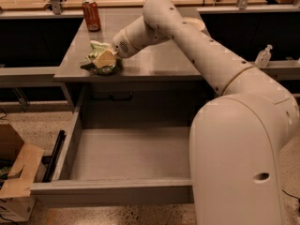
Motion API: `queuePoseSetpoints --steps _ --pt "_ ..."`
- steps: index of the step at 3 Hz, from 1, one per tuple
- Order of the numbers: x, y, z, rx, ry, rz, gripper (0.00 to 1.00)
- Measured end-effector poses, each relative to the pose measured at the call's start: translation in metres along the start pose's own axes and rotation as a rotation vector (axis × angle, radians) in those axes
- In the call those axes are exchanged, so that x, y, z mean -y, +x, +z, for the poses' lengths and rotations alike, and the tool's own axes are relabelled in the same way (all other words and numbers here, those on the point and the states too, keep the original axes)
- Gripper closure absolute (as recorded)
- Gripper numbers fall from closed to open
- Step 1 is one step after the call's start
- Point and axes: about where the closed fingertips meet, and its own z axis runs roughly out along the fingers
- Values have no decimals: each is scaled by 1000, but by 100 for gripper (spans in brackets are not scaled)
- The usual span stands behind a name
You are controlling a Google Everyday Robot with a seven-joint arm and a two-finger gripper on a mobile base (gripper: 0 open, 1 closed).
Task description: Place green jalapeno chip bag into top drawer
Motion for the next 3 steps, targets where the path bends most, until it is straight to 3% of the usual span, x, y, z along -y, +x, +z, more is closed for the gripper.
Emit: queuePoseSetpoints --steps 1,3 --pt "0 0 0 0 0 0 100" --pt "0 -1 -1 0 0 0 51"
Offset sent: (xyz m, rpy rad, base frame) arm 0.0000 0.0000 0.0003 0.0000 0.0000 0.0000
